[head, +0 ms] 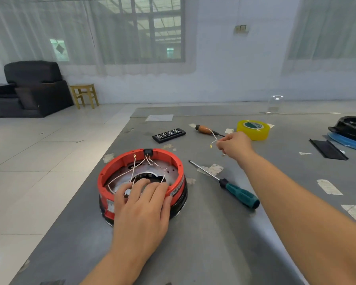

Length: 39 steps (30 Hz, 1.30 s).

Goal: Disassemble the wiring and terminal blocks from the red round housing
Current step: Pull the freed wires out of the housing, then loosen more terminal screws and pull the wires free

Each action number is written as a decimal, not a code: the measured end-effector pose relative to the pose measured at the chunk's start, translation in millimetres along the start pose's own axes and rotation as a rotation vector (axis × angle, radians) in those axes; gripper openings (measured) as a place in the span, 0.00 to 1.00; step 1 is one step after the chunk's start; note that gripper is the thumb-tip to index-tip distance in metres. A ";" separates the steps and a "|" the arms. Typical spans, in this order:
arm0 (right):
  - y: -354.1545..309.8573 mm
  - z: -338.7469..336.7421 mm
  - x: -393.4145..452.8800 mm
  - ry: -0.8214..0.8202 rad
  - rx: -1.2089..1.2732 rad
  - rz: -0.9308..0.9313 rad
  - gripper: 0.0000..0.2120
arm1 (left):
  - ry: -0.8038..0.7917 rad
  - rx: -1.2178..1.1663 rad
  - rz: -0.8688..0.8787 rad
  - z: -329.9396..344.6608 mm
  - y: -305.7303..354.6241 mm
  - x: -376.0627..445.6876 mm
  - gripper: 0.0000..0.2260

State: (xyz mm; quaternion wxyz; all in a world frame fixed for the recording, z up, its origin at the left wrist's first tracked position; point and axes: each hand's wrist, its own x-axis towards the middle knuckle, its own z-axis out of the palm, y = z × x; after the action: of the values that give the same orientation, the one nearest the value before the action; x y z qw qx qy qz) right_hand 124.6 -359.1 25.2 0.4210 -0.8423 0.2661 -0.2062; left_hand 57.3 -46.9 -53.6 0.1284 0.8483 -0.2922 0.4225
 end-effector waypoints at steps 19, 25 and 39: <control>36.0 34.4 96.7 0.107 -0.601 0.143 0.12 | -0.001 0.028 -0.024 7.6 0.7 -7.7 0.13; 33.0 29.1 92.7 0.066 -0.648 0.115 0.10 | 0.010 0.011 -0.031 6.3 0.8 -7.2 0.13; -31.6 36.8 -74.5 -0.122 -0.307 -0.455 0.13 | 0.061 -0.318 -0.105 -21.2 -9.1 -1.3 0.13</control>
State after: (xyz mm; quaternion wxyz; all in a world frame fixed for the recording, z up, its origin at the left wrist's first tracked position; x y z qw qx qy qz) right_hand 96.8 -274.8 21.2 0.2466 -0.9451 0.0727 -0.2016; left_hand 48.6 -29.3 -41.4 0.2915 0.8183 -0.3065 0.3891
